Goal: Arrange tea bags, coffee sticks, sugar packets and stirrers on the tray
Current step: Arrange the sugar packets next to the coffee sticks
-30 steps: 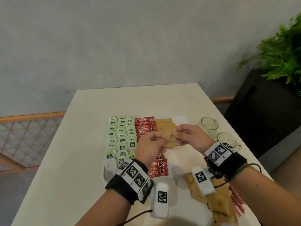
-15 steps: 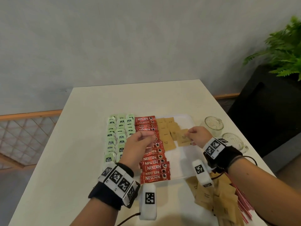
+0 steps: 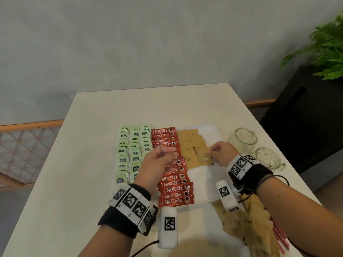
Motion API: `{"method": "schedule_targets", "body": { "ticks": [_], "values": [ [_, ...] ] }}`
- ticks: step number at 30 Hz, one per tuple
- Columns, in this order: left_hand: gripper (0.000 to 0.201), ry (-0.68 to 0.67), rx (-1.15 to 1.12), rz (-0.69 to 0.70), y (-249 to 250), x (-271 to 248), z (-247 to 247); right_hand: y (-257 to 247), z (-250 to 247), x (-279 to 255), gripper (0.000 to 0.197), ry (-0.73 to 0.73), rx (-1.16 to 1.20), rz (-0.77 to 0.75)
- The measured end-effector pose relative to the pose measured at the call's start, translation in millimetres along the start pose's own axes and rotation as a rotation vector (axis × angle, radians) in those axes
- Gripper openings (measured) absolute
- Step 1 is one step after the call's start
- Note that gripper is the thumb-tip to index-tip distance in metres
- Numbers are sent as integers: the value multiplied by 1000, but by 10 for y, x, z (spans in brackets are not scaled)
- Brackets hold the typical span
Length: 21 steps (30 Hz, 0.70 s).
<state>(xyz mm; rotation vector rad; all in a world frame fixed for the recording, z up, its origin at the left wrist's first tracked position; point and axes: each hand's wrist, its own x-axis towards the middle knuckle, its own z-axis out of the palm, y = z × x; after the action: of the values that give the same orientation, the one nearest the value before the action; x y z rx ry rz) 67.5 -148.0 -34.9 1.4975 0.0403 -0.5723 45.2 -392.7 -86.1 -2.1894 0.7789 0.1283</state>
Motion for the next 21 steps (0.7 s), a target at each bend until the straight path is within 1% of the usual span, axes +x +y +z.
{"method": "schedule_targets", "body": {
  "ticks": [3, 5, 9, 12, 14, 16, 19, 21],
  "values": [
    [12, -13, 45, 23, 53, -35, 16, -49, -14, -46, 19, 13, 33, 26],
    [11, -42, 139, 97, 156, -95, 61, -129, -106, -118, 22, 28, 40, 20],
    [8, -122, 326, 316, 481, -274, 273, -366, -552, -382, 19, 61, 108, -104],
    [9, -191, 410, 388, 603, -430, 492, -436, -921, -732, 15, 93, 133, -214],
    [9, -249, 462, 406, 573, -536, 621, -381, -1076, -1002, 14, 92, 154, -270],
    [10, -297, 531, 414, 463, -640, 724, -258, -1137, -1273, 12, 65, 137, -285],
    [11, -356, 648, 404, 177, -764, 849, 84, -1091, -1595, 11, 3, 106, -259],
    [13, -422, 753, 380, -57, -835, 936, 365, -1015, -1767, 12, -43, 98, -230]
  ]
}}
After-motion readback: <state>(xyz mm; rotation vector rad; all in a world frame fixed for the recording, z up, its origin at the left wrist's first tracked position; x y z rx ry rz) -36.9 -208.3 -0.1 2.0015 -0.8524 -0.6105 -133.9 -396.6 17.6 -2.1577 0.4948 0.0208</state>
